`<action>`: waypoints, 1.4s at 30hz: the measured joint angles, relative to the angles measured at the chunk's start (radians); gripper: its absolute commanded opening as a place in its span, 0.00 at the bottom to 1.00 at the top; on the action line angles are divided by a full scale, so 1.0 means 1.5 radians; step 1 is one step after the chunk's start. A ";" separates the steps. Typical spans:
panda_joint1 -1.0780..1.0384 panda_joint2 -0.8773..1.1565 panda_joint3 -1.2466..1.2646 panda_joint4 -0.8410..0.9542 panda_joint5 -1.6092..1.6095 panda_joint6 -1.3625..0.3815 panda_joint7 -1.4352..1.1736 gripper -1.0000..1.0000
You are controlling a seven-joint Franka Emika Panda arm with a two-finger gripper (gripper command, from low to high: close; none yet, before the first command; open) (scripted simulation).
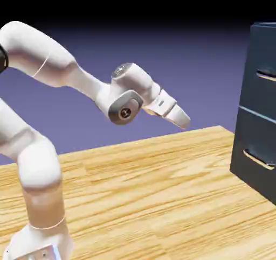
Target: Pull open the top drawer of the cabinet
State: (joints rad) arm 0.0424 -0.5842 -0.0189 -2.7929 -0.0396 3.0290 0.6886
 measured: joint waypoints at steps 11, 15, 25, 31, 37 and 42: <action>0.185 -0.086 -0.115 0.104 -0.241 -0.049 -0.319 0.50; 0.252 -0.118 -0.156 0.142 -0.328 -0.067 -0.435 0.50; 0.419 -0.196 -0.261 0.236 -0.547 -0.111 -0.725 0.50; 0.520 -0.243 -0.323 0.293 -0.678 -0.138 -0.899 0.50; 0.621 -0.290 -0.386 0.349 -0.809 -0.164 -1.073 0.50; 0.705 -0.329 -0.438 0.396 -0.919 -0.187 -1.218 0.50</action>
State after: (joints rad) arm 1.0993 -1.0784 -0.6761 -2.1982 -1.4175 2.7492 -1.1380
